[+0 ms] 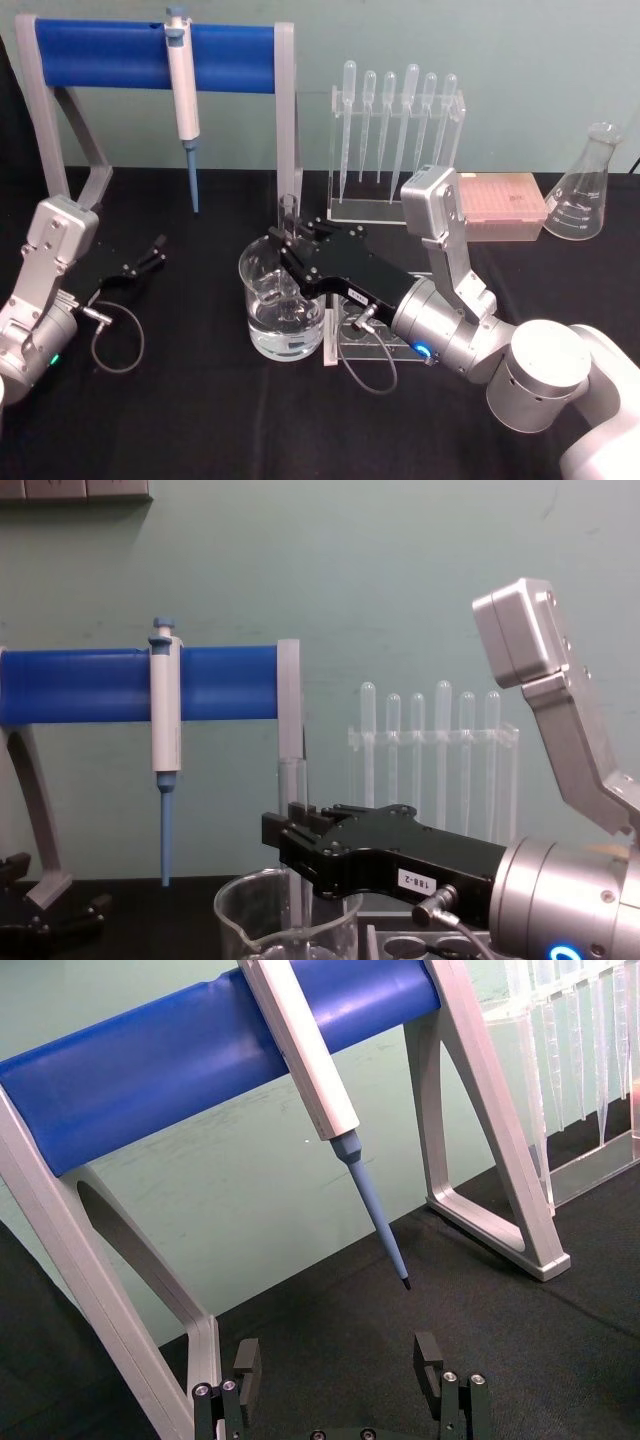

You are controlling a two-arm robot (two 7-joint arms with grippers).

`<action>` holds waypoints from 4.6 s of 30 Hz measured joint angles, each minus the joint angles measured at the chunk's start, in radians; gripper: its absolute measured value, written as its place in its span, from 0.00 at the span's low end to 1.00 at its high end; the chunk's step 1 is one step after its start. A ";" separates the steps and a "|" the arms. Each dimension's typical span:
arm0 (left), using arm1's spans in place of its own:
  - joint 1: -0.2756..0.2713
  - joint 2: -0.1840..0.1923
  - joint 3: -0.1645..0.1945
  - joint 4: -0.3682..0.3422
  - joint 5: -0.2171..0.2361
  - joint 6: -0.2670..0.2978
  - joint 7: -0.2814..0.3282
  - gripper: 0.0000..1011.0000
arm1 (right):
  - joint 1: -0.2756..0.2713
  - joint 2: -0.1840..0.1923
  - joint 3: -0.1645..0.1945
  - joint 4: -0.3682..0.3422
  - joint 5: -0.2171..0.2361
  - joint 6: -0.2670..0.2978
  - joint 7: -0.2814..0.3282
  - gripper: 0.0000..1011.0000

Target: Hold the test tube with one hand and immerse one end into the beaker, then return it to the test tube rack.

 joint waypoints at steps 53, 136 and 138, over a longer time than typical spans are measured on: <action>0.000 0.000 0.000 0.000 0.000 0.000 0.000 0.99 | 0.000 0.000 0.000 0.000 0.000 0.000 0.000 0.22; 0.000 0.000 0.000 0.000 0.000 0.000 0.000 0.99 | -0.001 0.012 0.004 -0.055 -0.003 0.035 -0.006 0.22; 0.000 0.000 0.000 0.000 0.000 0.000 0.000 0.99 | -0.001 0.017 0.006 -0.078 -0.003 0.050 -0.009 0.22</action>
